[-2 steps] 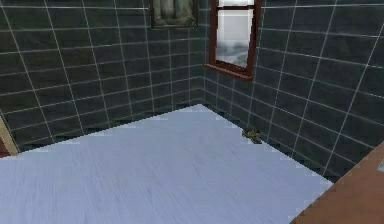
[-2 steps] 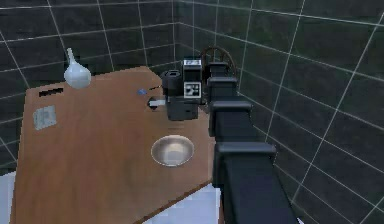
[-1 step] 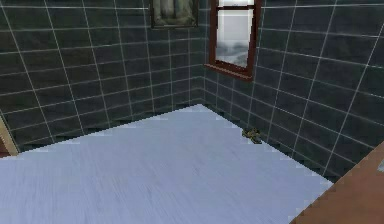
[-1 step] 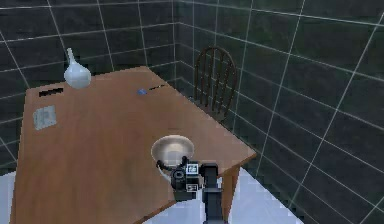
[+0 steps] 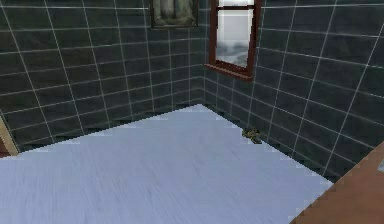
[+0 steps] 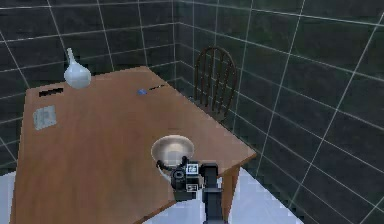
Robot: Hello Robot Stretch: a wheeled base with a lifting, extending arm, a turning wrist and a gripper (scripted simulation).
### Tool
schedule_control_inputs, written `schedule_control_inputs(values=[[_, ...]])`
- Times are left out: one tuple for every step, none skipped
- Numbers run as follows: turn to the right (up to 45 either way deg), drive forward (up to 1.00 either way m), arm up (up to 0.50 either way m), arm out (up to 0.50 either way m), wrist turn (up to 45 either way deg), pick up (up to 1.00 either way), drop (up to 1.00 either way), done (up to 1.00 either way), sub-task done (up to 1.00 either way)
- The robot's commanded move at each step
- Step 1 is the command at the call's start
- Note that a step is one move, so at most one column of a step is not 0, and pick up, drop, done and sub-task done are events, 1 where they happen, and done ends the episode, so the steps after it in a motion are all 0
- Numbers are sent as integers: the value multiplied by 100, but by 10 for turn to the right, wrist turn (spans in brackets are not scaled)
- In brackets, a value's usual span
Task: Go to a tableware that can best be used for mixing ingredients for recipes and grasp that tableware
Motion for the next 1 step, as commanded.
schedule_control_inputs(values=[[0,0,10,0,0,0,0,0,0]])
